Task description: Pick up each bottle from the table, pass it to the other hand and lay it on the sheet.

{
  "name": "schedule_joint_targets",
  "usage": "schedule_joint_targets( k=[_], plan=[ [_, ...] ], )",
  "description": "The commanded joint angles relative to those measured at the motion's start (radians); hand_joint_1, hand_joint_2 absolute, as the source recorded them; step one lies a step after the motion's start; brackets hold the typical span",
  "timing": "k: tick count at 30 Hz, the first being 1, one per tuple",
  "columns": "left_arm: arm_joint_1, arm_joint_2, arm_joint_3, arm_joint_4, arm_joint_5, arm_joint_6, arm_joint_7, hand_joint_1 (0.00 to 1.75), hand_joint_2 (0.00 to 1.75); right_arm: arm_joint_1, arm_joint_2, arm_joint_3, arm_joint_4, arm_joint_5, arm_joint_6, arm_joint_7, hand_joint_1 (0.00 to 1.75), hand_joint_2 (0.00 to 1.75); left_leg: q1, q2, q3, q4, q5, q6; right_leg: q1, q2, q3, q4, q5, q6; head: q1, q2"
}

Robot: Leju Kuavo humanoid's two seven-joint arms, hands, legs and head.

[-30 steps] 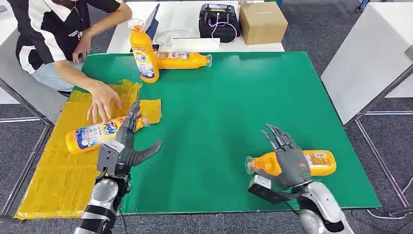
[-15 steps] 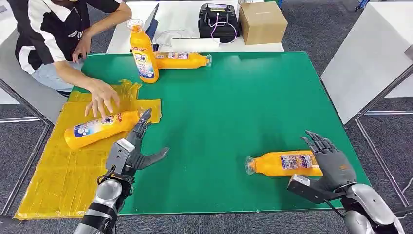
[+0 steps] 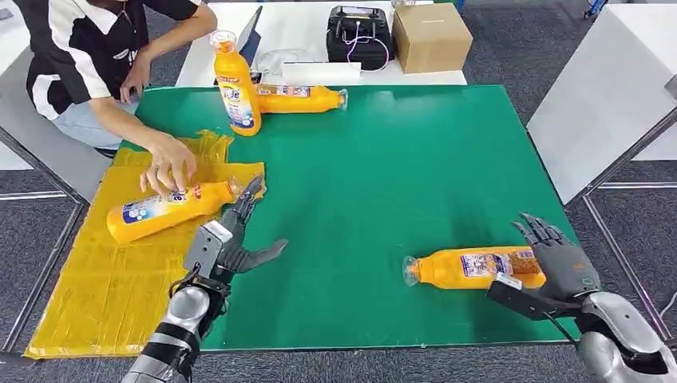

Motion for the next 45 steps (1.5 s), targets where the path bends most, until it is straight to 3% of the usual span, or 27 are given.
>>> schedule_joint_targets(
  k=[1,8,10,11,13,16,19,29,30,31,33,35,39,45],
  plan=[
    [-0.052,0.002,-0.041,0.071,0.024,-0.011,-0.009,0.00,1.75,-0.122,-0.003,0.051,0.234,0.000,0.030,-0.016,0.00,1.75,0.001,0.003,0.004,-0.001,-0.001,-0.001,0.001,0.001,0.004,-0.002,0.000,-0.001,0.000,0.000],
    [-0.069,-0.004,-0.053,0.100,0.044,-0.023,-0.007,0.00,1.75,-0.220,0.025,0.135,0.377,0.012,0.048,-0.021,0.00,1.75,0.001,0.004,0.003,-0.001,-0.001,-0.001,0.001,0.002,0.003,-0.002,0.001,0.000,0.000,0.000],
    [-0.073,-0.005,-0.055,0.107,0.045,-0.022,-0.007,0.00,1.75,-0.233,0.031,0.148,0.396,0.015,0.041,-0.024,0.00,1.75,0.002,0.006,0.009,-0.002,-0.002,-0.002,0.002,0.003,0.010,-0.004,0.000,-0.001,0.000,0.000],
    [-0.073,-0.005,-0.055,0.107,0.045,-0.022,-0.007,0.00,1.75,-0.233,0.031,0.148,0.396,0.015,0.041,-0.024,0.00,1.75,0.001,0.003,0.003,-0.001,0.000,-0.001,0.002,0.002,0.003,-0.002,0.001,0.000,0.000,0.000],
    [-0.075,-0.007,-0.058,0.113,0.048,-0.024,-0.007,0.00,1.75,-0.245,0.039,0.166,0.419,0.016,0.041,-0.028,0.00,1.75,0.001,0.003,0.004,-0.001,-0.001,-0.001,0.001,0.001,0.004,-0.002,0.000,-0.001,0.000,0.000],
    [-0.084,-0.013,-0.067,0.133,0.055,-0.027,-0.009,0.00,1.75,-0.284,0.066,0.220,0.490,0.028,0.028,-0.035,0.16,1.75,0.001,0.004,0.005,-0.001,-0.001,-0.001,0.002,0.002,0.005,-0.003,0.000,-0.001,0.000,0.000],
    [-0.092,-0.018,-0.076,0.147,0.062,-0.030,-0.012,0.00,1.75,-0.312,0.094,0.260,0.547,0.034,0.008,-0.044,0.45,1.75,0.002,0.004,0.005,-0.001,-0.001,-0.001,0.002,0.003,0.005,-0.003,0.001,-0.001,0.000,0.000],
    [-0.092,-0.017,-0.077,0.148,0.064,-0.029,-0.012,0.00,1.75,-0.317,0.094,0.267,0.559,0.033,0.000,-0.046,0.44,1.75,0.001,0.003,0.005,-0.001,-0.001,-0.001,0.002,0.001,0.005,-0.002,0.000,-0.001,0.000,0.000],
    [-0.093,-0.018,-0.077,0.150,0.066,-0.031,-0.012,0.00,1.75,-0.319,0.097,0.272,0.562,0.034,0.000,-0.047,0.45,1.75,0.002,0.004,0.011,-0.002,-0.002,-0.002,0.003,0.001,0.012,-0.004,-0.001,-0.001,0.000,0.000],
    [-0.094,-0.020,-0.078,0.153,0.068,-0.031,-0.012,0.00,1.75,-0.322,0.105,0.278,0.569,0.034,-0.001,-0.049,0.47,1.75,0.001,0.003,0.006,-0.001,-0.001,-0.001,0.002,0.001,0.006,-0.002,0.000,-0.001,0.000,0.000],
    [-0.099,-0.023,-0.081,0.164,0.071,-0.030,-0.013,0.00,1.75,-0.335,0.127,0.297,0.605,0.042,-0.020,-0.054,0.65,1.75,0.002,0.004,0.008,-0.001,-0.001,-0.001,0.002,0.002,0.008,-0.003,0.000,-0.001,0.000,0.000],
    [-0.101,-0.025,-0.084,0.169,0.073,-0.029,-0.013,0.00,1.75,-0.340,0.144,0.310,0.627,0.046,-0.036,-0.055,1.33,1.75,0.002,0.004,0.010,-0.002,-0.001,-0.002,0.003,0.002,0.011,-0.004,0.000,-0.001,0.000,0.000],
    [-0.102,-0.026,-0.085,0.175,0.077,-0.028,-0.011,0.00,1.75,-0.350,0.167,0.324,0.658,0.051,-0.065,-0.060,1.75,1.75,0.002,0.004,0.011,-0.002,-0.001,-0.002,0.003,0.001,0.011,-0.004,0.000,-0.001,0.000,0.000],
    [-0.097,-0.026,-0.089,0.171,0.083,-0.042,-0.009,0.00,1.75,-0.360,0.198,0.296,0.635,0.041,-0.112,-0.053,1.75,1.75,0.003,0.005,0.016,-0.003,-0.001,-0.002,0.004,0.002,0.015,-0.005,0.001,-0.002,0.000,0.000]
  ],
)
